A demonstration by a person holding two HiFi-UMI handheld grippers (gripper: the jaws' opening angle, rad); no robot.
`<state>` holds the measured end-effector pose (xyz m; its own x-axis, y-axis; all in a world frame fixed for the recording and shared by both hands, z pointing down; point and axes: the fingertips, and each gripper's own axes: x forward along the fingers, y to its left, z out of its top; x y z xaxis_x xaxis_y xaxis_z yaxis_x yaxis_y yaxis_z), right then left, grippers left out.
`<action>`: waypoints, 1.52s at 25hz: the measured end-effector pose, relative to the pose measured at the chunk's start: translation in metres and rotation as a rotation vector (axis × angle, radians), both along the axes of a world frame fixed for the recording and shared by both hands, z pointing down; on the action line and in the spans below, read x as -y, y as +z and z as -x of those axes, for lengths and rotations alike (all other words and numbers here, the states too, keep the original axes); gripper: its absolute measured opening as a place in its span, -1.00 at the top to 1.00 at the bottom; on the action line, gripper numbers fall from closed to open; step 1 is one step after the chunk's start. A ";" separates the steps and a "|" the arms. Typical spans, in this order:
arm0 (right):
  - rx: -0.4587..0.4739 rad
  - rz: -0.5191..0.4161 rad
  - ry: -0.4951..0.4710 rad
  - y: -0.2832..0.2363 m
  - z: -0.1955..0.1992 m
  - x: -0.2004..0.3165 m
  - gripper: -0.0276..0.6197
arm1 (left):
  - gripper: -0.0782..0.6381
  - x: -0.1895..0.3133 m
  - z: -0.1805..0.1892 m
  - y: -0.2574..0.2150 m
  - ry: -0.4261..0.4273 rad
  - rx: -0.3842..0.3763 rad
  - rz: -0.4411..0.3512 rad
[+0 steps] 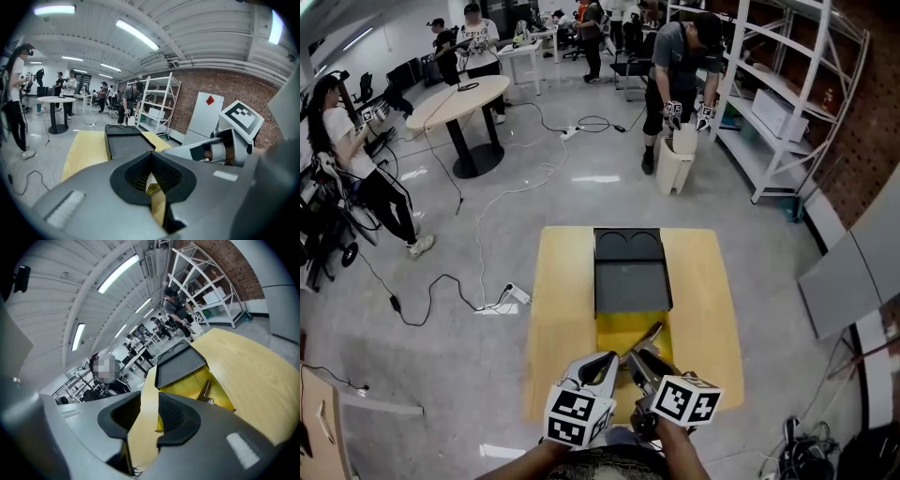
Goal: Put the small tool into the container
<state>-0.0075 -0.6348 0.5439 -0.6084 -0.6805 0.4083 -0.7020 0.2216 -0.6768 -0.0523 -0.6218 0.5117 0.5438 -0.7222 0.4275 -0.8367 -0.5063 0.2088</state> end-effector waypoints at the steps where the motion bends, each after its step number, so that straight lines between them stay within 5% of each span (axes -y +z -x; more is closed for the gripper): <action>1: -0.012 -0.021 -0.007 -0.004 0.002 -0.006 0.56 | 0.76 -0.005 0.000 -0.002 0.002 0.000 -0.008; 7: -0.109 -0.142 -0.013 -0.037 0.004 -0.049 0.88 | 0.76 -0.044 0.001 -0.024 0.007 -0.004 -0.035; 18: -0.262 -0.341 -0.070 -0.070 0.011 -0.107 0.90 | 0.76 -0.097 -0.006 -0.043 0.022 -0.009 -0.062; 38: -0.274 -0.367 -0.073 -0.070 0.016 -0.150 0.90 | 0.76 -0.141 -0.005 -0.040 0.029 -0.009 -0.062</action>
<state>-0.0232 -0.4849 0.4741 -0.5635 -0.7695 0.3005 -0.8176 0.4675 -0.3361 -0.0470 -0.4806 0.4713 0.5688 -0.7308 0.3774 -0.8195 -0.5428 0.1840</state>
